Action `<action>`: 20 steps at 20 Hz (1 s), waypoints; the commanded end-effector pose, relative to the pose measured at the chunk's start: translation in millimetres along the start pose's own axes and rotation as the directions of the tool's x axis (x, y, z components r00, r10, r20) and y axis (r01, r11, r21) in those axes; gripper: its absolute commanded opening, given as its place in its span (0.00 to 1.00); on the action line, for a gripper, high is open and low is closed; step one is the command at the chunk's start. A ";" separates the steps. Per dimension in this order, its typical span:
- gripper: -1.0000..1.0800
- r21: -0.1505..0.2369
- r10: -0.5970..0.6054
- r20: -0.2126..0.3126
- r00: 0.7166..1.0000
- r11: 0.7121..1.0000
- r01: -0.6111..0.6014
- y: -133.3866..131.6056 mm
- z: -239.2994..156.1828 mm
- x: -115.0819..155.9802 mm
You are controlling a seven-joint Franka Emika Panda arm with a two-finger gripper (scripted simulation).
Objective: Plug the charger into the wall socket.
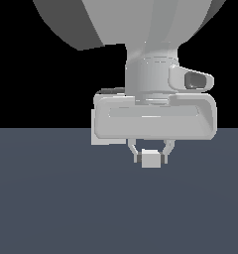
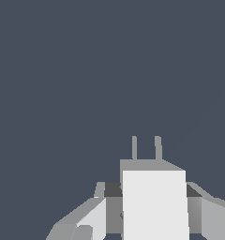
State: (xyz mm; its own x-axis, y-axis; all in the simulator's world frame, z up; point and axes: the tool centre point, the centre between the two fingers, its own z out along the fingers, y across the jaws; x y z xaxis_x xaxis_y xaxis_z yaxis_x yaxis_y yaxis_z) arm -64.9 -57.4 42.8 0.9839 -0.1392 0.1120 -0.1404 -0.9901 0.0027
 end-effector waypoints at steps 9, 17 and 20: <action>0.00 0.028 -0.242 -0.005 0.970 0.970 0.242 -63.2 -41.8 47.8; 0.00 0.037 -0.305 -0.007 0.952 0.952 0.305 -82.4 -52.3 57.4; 0.00 0.037 -0.302 -0.006 0.953 0.953 0.302 -81.7 -51.4 56.7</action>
State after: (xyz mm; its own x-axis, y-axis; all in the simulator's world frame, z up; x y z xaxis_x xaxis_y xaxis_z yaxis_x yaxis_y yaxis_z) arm -3.2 16.9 100.4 0.9795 0.1668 0.1128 0.1679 -0.9858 0.0000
